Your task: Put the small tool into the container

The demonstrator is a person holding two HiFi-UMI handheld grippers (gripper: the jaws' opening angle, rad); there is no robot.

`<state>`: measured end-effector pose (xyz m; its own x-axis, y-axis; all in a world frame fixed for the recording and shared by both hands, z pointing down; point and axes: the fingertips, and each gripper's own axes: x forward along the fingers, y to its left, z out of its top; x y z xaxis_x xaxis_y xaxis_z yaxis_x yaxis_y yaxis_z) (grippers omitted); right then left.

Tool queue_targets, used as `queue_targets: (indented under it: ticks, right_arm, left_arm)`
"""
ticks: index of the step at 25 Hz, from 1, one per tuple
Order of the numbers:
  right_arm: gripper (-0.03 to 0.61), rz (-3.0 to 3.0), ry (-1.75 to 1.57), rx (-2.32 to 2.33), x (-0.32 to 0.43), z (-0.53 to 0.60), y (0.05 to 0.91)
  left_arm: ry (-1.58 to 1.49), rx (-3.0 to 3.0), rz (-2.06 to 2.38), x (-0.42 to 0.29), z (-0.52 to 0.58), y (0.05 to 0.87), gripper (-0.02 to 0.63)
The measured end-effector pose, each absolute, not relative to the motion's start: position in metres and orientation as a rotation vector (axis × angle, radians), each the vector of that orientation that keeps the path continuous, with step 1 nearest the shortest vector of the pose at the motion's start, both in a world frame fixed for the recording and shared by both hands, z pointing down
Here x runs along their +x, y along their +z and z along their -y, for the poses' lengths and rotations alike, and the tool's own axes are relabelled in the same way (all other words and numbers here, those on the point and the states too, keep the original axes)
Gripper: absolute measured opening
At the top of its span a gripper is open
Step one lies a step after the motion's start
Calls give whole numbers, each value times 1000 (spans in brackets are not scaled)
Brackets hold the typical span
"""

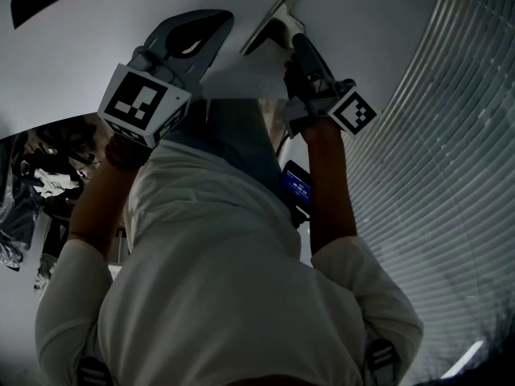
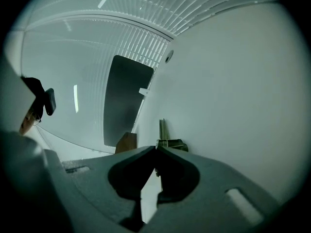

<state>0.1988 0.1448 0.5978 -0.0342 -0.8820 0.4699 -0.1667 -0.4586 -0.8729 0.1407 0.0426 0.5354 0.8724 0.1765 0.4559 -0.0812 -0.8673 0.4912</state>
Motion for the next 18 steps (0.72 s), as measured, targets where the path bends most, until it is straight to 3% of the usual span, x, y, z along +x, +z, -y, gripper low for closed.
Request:
queue_targets:
  ticks: [18]
  right_arm:
    - [6,-1181,-1485,-1644,205,-122,559]
  left_arm:
    - [626,2558,-56,145,-23,506,3]
